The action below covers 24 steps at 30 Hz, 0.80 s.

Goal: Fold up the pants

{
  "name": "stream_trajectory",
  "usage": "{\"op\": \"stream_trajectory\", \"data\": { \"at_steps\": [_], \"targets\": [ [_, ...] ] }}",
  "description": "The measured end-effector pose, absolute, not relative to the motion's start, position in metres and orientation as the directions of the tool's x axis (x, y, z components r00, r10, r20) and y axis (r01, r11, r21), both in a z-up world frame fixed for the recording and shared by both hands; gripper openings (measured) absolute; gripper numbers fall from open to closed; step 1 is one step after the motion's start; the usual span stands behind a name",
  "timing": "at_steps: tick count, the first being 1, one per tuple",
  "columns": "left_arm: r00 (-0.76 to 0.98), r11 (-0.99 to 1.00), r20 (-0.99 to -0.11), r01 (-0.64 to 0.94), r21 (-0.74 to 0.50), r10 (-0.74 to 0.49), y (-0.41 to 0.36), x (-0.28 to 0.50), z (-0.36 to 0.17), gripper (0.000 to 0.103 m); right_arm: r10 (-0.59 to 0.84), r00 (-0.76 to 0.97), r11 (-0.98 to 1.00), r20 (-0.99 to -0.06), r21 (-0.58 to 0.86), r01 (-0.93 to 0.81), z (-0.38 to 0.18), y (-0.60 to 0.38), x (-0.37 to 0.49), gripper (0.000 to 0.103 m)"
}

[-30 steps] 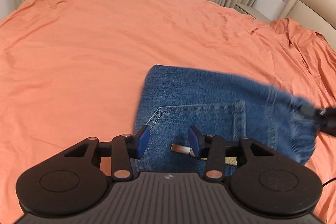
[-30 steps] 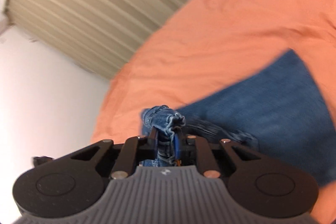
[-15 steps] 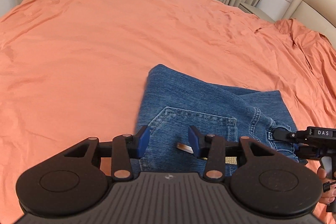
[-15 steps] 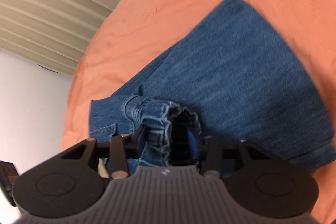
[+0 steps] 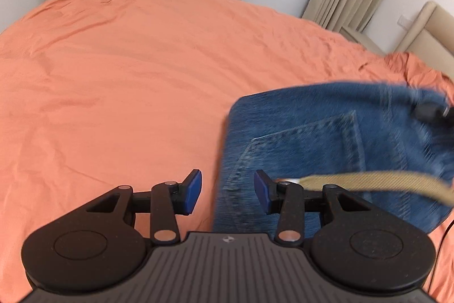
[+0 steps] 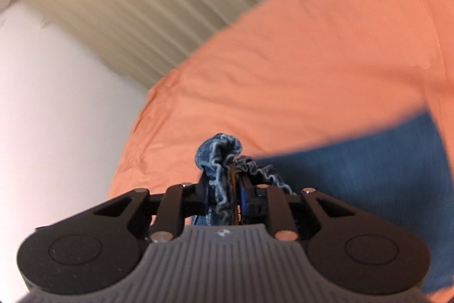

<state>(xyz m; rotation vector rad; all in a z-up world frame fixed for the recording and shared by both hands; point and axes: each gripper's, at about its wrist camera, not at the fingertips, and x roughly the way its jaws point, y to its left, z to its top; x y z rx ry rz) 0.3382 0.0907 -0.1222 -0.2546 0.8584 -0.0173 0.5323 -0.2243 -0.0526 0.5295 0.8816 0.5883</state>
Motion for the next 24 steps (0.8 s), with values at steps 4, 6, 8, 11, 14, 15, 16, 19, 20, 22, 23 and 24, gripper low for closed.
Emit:
{"op": "stream_trajectory", "data": {
  "at_steps": [4, 6, 8, 11, 14, 15, 16, 19, 20, 22, 23, 24],
  "targets": [
    [0.665, 0.964, -0.731, -0.062, -0.257, -0.152, 0.086, 0.341, -0.121, 0.049, 0.601, 0.529, 0.782, -0.6, 0.579, -0.231, -0.026, -0.241, 0.547, 0.015],
    [0.665, 0.964, -0.727, -0.039, -0.262, -0.17, 0.08, 0.344, -0.122, 0.049, 0.562, 0.532, 0.807, -0.634, 0.561, -0.184, -0.032, -0.259, 0.551, 0.015],
    [0.66, 0.965, -0.728, -0.016, -0.261, -0.185, 0.074, 0.349, -0.126, 0.049, 0.529, 0.524, 0.822, -0.668, 0.556, -0.122, -0.051, -0.28, 0.554, 0.015],
    [0.649, 0.967, -0.735, 0.007, -0.255, -0.198, 0.064, 0.358, -0.135, 0.049, 0.508, 0.482, 0.822, -0.714, 0.57, -0.021, -0.097, -0.309, 0.563, 0.015],
    [0.639, 0.967, -0.74, 0.027, -0.252, -0.211, 0.055, 0.366, -0.142, 0.049, 0.484, 0.459, 0.825, -0.745, 0.563, 0.045, -0.142, -0.336, 0.57, 0.015],
    [0.637, 0.969, -0.741, 0.037, -0.245, -0.212, 0.053, 0.367, -0.145, 0.049, 0.471, 0.458, 0.83, -0.754, 0.555, 0.059, -0.153, -0.343, 0.573, 0.015],
    [0.635, 0.971, -0.744, 0.045, -0.234, -0.209, 0.05, 0.369, -0.146, 0.049, 0.467, 0.462, 0.832, -0.754, 0.552, 0.061, -0.162, -0.348, 0.574, 0.014],
    [0.628, 0.977, -0.752, 0.073, -0.203, -0.203, 0.042, 0.373, -0.152, 0.049, 0.463, 0.469, 0.826, -0.752, 0.558, 0.079, -0.19, -0.357, 0.578, 0.014],
    [0.62, 0.977, -0.758, 0.076, -0.198, -0.201, 0.04, 0.375, -0.155, 0.049, 0.455, 0.468, 0.835, -0.757, 0.546, 0.072, -0.196, -0.356, 0.58, 0.014],
    [0.608, 0.979, -0.769, 0.075, -0.191, -0.197, 0.037, 0.377, -0.16, 0.049, 0.435, 0.479, 0.853, -0.763, 0.519, 0.051, -0.206, -0.352, 0.581, 0.018],
    [0.602, 0.979, -0.774, 0.073, -0.189, -0.194, 0.035, 0.378, -0.161, 0.049, 0.419, 0.482, 0.862, -0.769, 0.503, 0.054, -0.21, -0.35, 0.581, 0.022],
    [0.598, 0.98, -0.778, 0.073, -0.188, -0.193, 0.034, 0.378, -0.163, 0.049, 0.411, 0.491, 0.866, -0.769, 0.497, 0.055, -0.211, -0.348, 0.58, 0.029]
  ]
}}
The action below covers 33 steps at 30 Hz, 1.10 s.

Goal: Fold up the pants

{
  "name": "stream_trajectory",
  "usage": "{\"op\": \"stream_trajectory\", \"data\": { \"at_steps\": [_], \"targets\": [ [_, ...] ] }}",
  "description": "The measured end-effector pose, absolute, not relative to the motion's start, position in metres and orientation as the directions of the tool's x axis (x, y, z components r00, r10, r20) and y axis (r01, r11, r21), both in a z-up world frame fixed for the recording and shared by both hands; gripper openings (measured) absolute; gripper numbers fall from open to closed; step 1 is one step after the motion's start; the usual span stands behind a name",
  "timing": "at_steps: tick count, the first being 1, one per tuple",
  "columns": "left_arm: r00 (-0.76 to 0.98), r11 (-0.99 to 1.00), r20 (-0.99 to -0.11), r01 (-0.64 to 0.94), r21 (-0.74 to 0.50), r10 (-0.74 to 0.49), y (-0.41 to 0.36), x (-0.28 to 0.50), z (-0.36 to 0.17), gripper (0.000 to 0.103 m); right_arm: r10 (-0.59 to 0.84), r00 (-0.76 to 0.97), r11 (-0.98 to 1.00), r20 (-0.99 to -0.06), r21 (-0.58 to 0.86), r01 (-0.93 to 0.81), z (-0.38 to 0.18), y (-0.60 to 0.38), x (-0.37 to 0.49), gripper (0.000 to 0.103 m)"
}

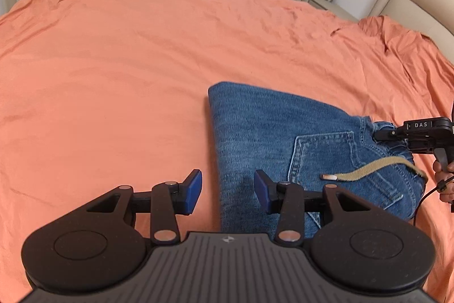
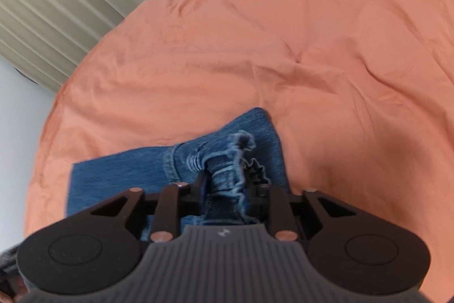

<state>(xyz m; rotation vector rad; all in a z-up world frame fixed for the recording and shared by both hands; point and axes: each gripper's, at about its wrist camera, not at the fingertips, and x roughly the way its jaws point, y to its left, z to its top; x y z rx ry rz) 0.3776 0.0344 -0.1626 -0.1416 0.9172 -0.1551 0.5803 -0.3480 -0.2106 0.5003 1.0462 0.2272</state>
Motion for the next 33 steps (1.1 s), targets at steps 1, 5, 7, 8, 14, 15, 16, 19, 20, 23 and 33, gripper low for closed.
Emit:
{"op": "stream_trajectory", "data": {
  "at_steps": [1, 5, 7, 8, 14, 15, 16, 19, 20, 23, 33],
  "targets": [
    [0.597, 0.98, -0.779, 0.075, -0.186, -0.193, 0.034, 0.376, -0.163, 0.049, 0.418, 0.503, 0.86, -0.756, 0.508, 0.049, -0.208, -0.35, 0.578, 0.032],
    [0.604, 0.982, -0.775, 0.103, -0.156, -0.186, 0.03, 0.356, -0.159, 0.049, 0.411, 0.603, 0.825, -0.684, 0.56, 0.073, -0.184, -0.377, 0.536, 0.046],
    [0.606, 0.984, -0.775, 0.11, -0.14, -0.178, 0.028, 0.345, -0.159, 0.049, 0.407, 0.643, 0.787, -0.649, 0.606, 0.114, -0.174, -0.394, 0.499, 0.05],
    [0.604, 0.984, -0.777, 0.111, -0.136, -0.175, 0.028, 0.339, -0.16, 0.049, 0.406, 0.65, 0.763, -0.642, 0.629, 0.145, -0.174, -0.402, 0.481, 0.05],
    [0.578, 0.984, -0.798, 0.06, -0.169, -0.173, 0.03, 0.318, -0.168, 0.049, 0.435, 0.672, 0.599, -0.599, 0.75, 0.281, -0.211, -0.419, 0.412, 0.056],
    [0.573, 0.981, -0.799, 0.052, -0.185, -0.181, 0.031, 0.315, -0.169, 0.049, 0.453, 0.669, 0.567, -0.589, 0.77, 0.294, -0.219, -0.419, 0.409, 0.055],
    [0.568, 0.98, -0.801, 0.053, -0.192, -0.187, 0.03, 0.312, -0.17, 0.049, 0.478, 0.668, 0.528, -0.57, 0.795, 0.299, -0.228, -0.418, 0.409, 0.053],
    [0.556, 0.988, -0.817, 0.051, -0.148, -0.151, 0.022, 0.306, -0.171, 0.049, 0.508, 0.68, 0.458, -0.528, 0.835, 0.306, -0.241, -0.415, 0.413, 0.019],
    [0.555, 0.99, -0.82, 0.048, -0.133, -0.137, 0.02, 0.304, -0.171, 0.048, 0.499, 0.689, 0.493, -0.526, 0.826, 0.273, -0.232, -0.413, 0.414, 0.015],
    [0.562, 0.991, -0.817, 0.051, -0.12, -0.128, 0.02, 0.295, -0.165, 0.048, 0.426, 0.705, 0.712, -0.567, 0.691, 0.126, -0.198, -0.394, 0.412, 0.011],
    [0.553, 0.994, -0.832, 0.105, 0.002, -0.057, 0.017, 0.258, -0.168, 0.049, 0.286, 0.64, 0.882, -0.713, 0.456, 0.114, -0.211, -0.364, 0.421, 0.016]
  ]
}}
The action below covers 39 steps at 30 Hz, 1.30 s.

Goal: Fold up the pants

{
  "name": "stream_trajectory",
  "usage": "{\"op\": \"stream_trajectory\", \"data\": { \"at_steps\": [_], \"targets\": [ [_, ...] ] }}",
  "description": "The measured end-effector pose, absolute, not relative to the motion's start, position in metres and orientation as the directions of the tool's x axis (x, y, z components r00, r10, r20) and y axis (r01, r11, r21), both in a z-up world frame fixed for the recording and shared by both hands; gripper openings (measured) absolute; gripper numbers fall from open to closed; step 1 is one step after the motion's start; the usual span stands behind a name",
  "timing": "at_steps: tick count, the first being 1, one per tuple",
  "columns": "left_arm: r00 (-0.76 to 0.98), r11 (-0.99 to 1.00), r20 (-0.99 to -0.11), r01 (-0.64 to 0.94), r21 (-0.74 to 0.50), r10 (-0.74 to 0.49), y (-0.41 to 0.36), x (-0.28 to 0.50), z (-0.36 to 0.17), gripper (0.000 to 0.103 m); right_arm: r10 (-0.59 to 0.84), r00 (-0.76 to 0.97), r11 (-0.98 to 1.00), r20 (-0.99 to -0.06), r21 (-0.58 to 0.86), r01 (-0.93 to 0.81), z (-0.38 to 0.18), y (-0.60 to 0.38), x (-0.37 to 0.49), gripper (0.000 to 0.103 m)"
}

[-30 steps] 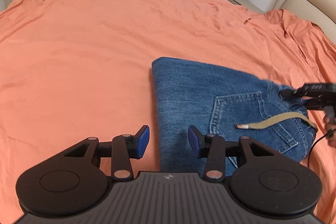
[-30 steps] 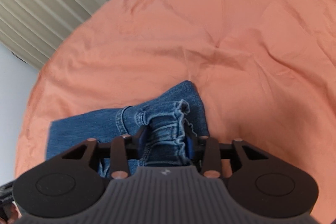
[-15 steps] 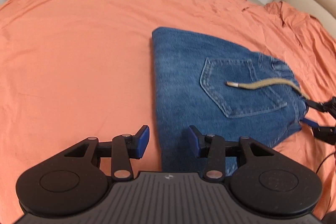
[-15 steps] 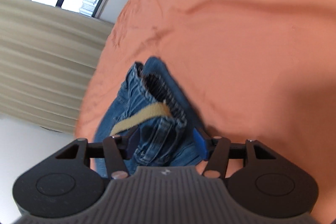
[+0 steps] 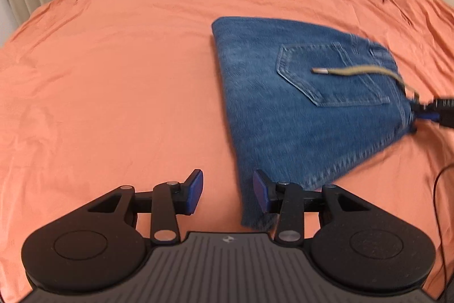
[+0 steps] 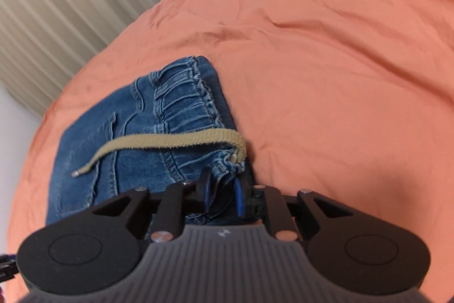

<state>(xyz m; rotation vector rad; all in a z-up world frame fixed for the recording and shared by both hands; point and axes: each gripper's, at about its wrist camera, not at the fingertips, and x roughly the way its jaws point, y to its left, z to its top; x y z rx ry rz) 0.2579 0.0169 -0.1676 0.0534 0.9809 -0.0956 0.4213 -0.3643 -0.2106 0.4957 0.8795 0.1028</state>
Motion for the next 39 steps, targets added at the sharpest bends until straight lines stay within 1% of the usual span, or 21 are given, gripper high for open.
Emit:
{"op": "stream_trajectory", "data": {
  "at_steps": [2, 3, 6, 7, 9, 11, 12, 13, 15, 19, 22, 25, 28, 29, 31, 32, 33, 34, 35, 36, 39],
  "targets": [
    [0.557, 0.991, -0.829, 0.13, 0.027, -0.051, 0.012, 0.25, -0.165, 0.053, 0.283, 0.684, 0.877, -0.673, 0.469, 0.099, -0.199, -0.368, 0.407, 0.021],
    [0.561, 0.989, -0.827, 0.144, 0.044, -0.045, 0.008, 0.246, -0.164, 0.056, 0.259, 0.714, 0.887, -0.65, 0.452, 0.09, -0.191, -0.368, 0.399, 0.027],
    [0.564, 0.976, -0.825, 0.195, 0.096, -0.031, -0.01, 0.237, -0.167, 0.063, 0.189, 0.798, 0.941, -0.572, 0.338, 0.019, -0.167, -0.357, 0.387, 0.028],
    [0.562, 0.97, -0.827, 0.217, 0.113, -0.029, -0.017, 0.236, -0.171, 0.068, 0.189, 0.819, 0.947, -0.541, 0.32, -0.007, -0.162, -0.353, 0.384, 0.028],
    [0.566, 0.958, -0.824, 0.235, 0.166, 0.004, -0.031, 0.235, -0.179, 0.068, 0.247, 0.833, 0.94, -0.495, 0.331, -0.082, -0.161, -0.346, 0.385, 0.027],
    [0.579, 0.951, -0.814, 0.225, 0.214, 0.047, -0.039, 0.238, -0.19, 0.066, 0.263, 0.806, 0.942, -0.53, 0.323, -0.095, -0.17, -0.338, 0.393, 0.027],
    [0.577, 0.951, -0.814, 0.211, 0.227, 0.067, -0.04, 0.241, -0.194, 0.061, 0.261, 0.789, 0.946, -0.556, 0.311, -0.094, -0.176, -0.334, 0.397, 0.027],
    [0.568, 0.953, -0.818, 0.19, 0.236, 0.09, -0.039, 0.244, -0.198, 0.051, 0.257, 0.779, 0.949, -0.572, 0.303, -0.091, -0.181, -0.333, 0.398, 0.027],
    [0.554, 0.96, -0.83, 0.191, 0.206, 0.068, -0.035, 0.246, -0.199, 0.045, 0.259, 0.764, 0.95, -0.591, 0.299, -0.091, -0.188, -0.333, 0.4, 0.027],
    [0.544, 0.946, -0.837, 0.242, 0.217, 0.052, -0.035, 0.243, -0.196, 0.024, 0.28, 0.756, 0.941, -0.592, 0.326, -0.093, -0.192, -0.337, 0.399, 0.027],
    [0.563, 0.909, -0.821, 0.288, 0.302, 0.094, -0.04, 0.244, -0.19, 0.022, 0.292, 0.75, 0.933, -0.594, 0.348, -0.087, -0.196, -0.34, 0.404, 0.026],
    [0.58, 0.837, -0.798, 0.348, 0.423, 0.163, -0.05, 0.243, -0.185, 0.021, 0.306, 0.74, 0.926, -0.599, 0.368, -0.085, -0.199, -0.342, 0.403, 0.026],
    [0.6, 0.711, -0.77, 0.444, 0.545, 0.216, -0.064, 0.24, -0.186, 0.02, 0.307, 0.715, 0.927, -0.628, 0.367, -0.076, -0.205, -0.343, 0.406, 0.025],
    [0.594, 0.674, -0.773, 0.479, 0.563, 0.223, -0.066, 0.237, -0.19, 0.02, 0.304, 0.709, 0.929, -0.637, 0.363, -0.072, -0.206, -0.342, 0.406, 0.025],
    [0.556, 0.656, -0.801, 0.523, 0.544, 0.221, -0.064, 0.234, -0.202, 0.017, 0.298, 0.697, 0.933, -0.652, 0.353, -0.068, -0.208, -0.341, 0.407, 0.026],
    [0.526, 0.675, -0.821, 0.524, 0.519, 0.223, -0.06, 0.233, -0.209, 0.013, 0.295, 0.694, 0.935, -0.657, 0.348, -0.068, -0.209, -0.34, 0.408, 0.026],
    [0.495, 0.711, -0.841, 0.508, 0.486, 0.221, -0.055, 0.234, -0.217, 0.013, 0.291, 0.692, 0.937, -0.66, 0.342, -0.068, -0.209, -0.339, 0.408, 0.026],
    [0.466, 0.753, -0.856, 0.475, 0.456, 0.224, -0.048, 0.235, -0.225, 0.001, 0.289, 0.692, 0.939, -0.662, 0.336, -0.07, -0.21, -0.338, 0.409, 0.026],
    [0.417, 0.794, -0.871, 0.421, 0.439, 0.261, -0.038, 0.238, -0.236, 0.0, 0.278, 0.695, 0.943, -0.663, 0.324, -0.068, -0.21, -0.337, 0.409, 0.026],
    [0.411, 0.82, -0.871, 0.377, 0.43, 0.269, -0.028, 0.236, -0.243, 0.0, 0.271, 0.698, 0.947, -0.663, 0.314, -0.069, -0.21, -0.337, 0.409, 0.025],
    [0.431, 0.899, -0.878, 0.269, 0.345, 0.208, -0.006, 0.227, -0.234, 0.0, 0.275, 0.707, 0.945, -0.652, 0.317, -0.075, -0.212, -0.337, 0.407, 0.026]
  ]
}}
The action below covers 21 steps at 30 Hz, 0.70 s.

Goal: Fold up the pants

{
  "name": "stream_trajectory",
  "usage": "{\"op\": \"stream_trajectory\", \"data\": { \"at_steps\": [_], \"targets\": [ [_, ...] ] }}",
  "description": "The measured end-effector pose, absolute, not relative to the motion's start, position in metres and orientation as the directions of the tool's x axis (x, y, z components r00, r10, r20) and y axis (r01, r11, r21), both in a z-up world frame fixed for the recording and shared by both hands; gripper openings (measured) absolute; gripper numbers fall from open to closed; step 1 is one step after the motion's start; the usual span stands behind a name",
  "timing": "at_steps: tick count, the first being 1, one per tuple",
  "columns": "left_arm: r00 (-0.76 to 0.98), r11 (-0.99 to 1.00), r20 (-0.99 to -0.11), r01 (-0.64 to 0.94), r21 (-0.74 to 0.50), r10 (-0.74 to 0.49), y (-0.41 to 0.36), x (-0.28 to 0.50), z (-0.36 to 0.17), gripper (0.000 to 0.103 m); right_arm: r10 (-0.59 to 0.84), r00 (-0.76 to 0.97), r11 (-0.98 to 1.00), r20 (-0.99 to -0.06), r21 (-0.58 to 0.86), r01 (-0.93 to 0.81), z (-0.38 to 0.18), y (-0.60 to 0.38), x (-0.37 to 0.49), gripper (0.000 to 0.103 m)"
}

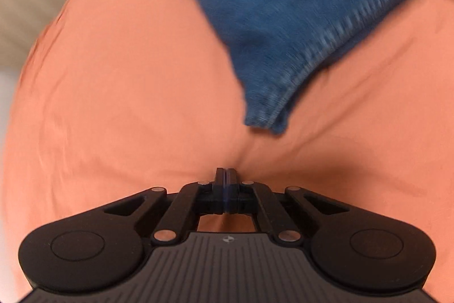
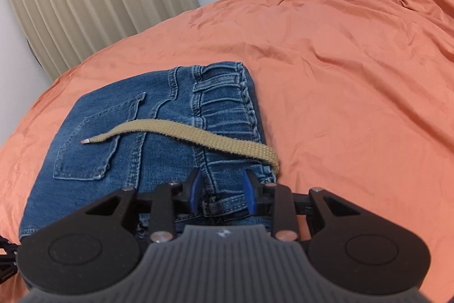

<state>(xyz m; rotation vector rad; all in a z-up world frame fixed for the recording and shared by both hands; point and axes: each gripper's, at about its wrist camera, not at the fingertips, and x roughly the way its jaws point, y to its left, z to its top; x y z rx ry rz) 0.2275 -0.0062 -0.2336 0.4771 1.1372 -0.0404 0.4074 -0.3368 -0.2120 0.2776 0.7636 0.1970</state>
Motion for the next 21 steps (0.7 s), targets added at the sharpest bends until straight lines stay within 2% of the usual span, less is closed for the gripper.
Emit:
{"op": "stream_trajectory", "data": {
  "at_steps": [3, 4, 8, 10, 13, 15, 17, 18, 19, 21],
  "targets": [
    [0.47, 0.931, -0.867, 0.215, 0.294, 0.165, 0.006, 0.219, -0.214, 0.001, 0.282, 0.718, 0.942, -0.636, 0.324, -0.084, -0.209, -0.337, 0.405, 0.028],
    [0.478, 0.941, -0.865, 0.194, 0.276, 0.155, 0.009, 0.217, -0.207, 0.008, 0.286, 0.724, 0.94, -0.627, 0.33, -0.086, -0.208, -0.338, 0.403, 0.028],
    [0.557, 0.973, -0.824, 0.111, 0.201, 0.107, 0.015, 0.217, -0.177, 0.02, 0.287, 0.741, 0.939, -0.606, 0.33, -0.094, -0.199, -0.341, 0.392, 0.032],
    [0.601, 0.989, -0.796, 0.064, 0.13, 0.065, 0.019, 0.217, -0.162, 0.036, 0.267, 0.751, 0.945, -0.604, 0.316, -0.082, -0.192, -0.343, 0.386, 0.048],
    [0.666, 1.0, -0.746, 0.008, 0.003, -0.003, 0.027, 0.226, -0.145, 0.055, 0.259, 0.75, 0.943, -0.609, 0.328, -0.059, -0.182, -0.349, 0.382, 0.052],
    [0.689, 0.999, -0.724, -0.01, -0.052, -0.031, 0.03, 0.242, -0.138, 0.056, 0.262, 0.743, 0.935, -0.616, 0.354, -0.037, -0.175, -0.357, 0.378, 0.058],
    [0.708, 0.996, -0.705, -0.028, -0.079, -0.036, 0.034, 0.247, -0.131, 0.062, 0.262, 0.729, 0.93, -0.632, 0.367, -0.016, -0.168, -0.363, 0.375, 0.064],
    [0.719, 0.995, -0.694, -0.031, -0.09, -0.04, 0.037, 0.252, -0.131, 0.067, 0.262, 0.713, 0.931, -0.65, 0.366, -0.008, -0.166, -0.365, 0.376, 0.07],
    [0.731, 0.995, -0.68, -0.029, -0.1, -0.047, 0.037, 0.253, -0.132, 0.067, 0.266, 0.695, 0.933, -0.668, 0.359, -0.012, -0.164, -0.366, 0.377, 0.074],
    [0.743, 0.991, -0.665, -0.016, -0.13, -0.075, 0.041, 0.264, -0.134, 0.067, 0.27, 0.663, 0.943, -0.698, 0.33, -0.037, -0.159, -0.368, 0.381, 0.074]
  ]
}}
